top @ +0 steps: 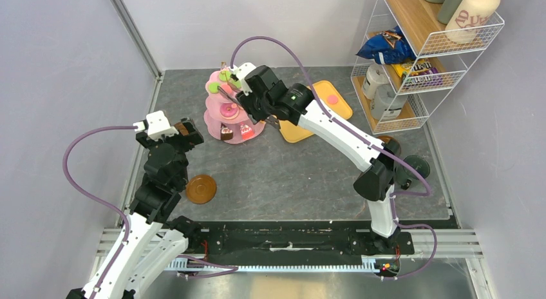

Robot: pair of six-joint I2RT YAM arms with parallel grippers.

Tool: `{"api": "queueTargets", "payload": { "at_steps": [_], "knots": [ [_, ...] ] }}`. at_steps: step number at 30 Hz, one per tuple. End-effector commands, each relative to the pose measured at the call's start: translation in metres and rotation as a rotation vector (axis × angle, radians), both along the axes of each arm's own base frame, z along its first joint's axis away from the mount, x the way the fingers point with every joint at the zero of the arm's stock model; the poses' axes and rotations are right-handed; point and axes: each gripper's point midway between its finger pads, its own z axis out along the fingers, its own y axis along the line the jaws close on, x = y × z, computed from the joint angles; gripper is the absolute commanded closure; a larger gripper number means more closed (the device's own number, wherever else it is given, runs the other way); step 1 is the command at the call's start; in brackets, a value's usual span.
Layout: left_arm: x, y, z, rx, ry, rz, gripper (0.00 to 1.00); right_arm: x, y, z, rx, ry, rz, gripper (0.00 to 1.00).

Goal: Serve the afternoon tea

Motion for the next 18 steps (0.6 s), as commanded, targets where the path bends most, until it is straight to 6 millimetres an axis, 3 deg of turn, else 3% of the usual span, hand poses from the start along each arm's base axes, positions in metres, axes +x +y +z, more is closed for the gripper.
{"api": "queueTargets", "payload": {
  "at_steps": [1, 11, 18],
  "knots": [
    [0.002, -0.002, 0.010, -0.046, -0.052, -0.004, 0.01, 0.008, 0.012, 0.027, 0.066, -0.073, 0.013, 0.48],
    [0.001, -0.002, 0.010, -0.048, -0.053, -0.005, 0.01, 0.005, 0.006, 0.034, 0.067, -0.084, 0.009, 0.44],
    [0.001, -0.002, 0.011, -0.048, -0.054, -0.005, 0.01, 0.002, -0.016, 0.057, 0.078, -0.141, -0.045, 0.46]
  ]
}}
